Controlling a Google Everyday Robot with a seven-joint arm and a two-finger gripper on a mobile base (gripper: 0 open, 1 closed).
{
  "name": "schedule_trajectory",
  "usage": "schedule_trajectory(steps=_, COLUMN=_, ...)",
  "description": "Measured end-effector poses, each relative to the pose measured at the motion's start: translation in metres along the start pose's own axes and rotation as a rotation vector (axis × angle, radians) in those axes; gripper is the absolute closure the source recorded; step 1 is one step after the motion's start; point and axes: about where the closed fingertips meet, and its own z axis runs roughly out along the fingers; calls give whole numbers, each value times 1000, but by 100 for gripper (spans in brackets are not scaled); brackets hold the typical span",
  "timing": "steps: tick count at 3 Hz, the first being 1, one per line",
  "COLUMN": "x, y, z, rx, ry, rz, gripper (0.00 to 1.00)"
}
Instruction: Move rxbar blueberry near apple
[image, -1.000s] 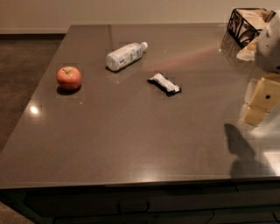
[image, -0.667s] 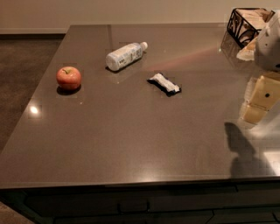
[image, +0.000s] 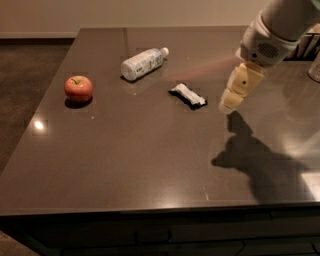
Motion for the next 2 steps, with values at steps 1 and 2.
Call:
schedule_trajectory(steps=1, x=-29, y=-21, z=29, rx=-8, ry=-34, rz=65, gripper=0)
schedule_trajectory(steps=2, x=-54, y=-38, z=60, rx=-21, ry=-56, rz=130, gripper=0)
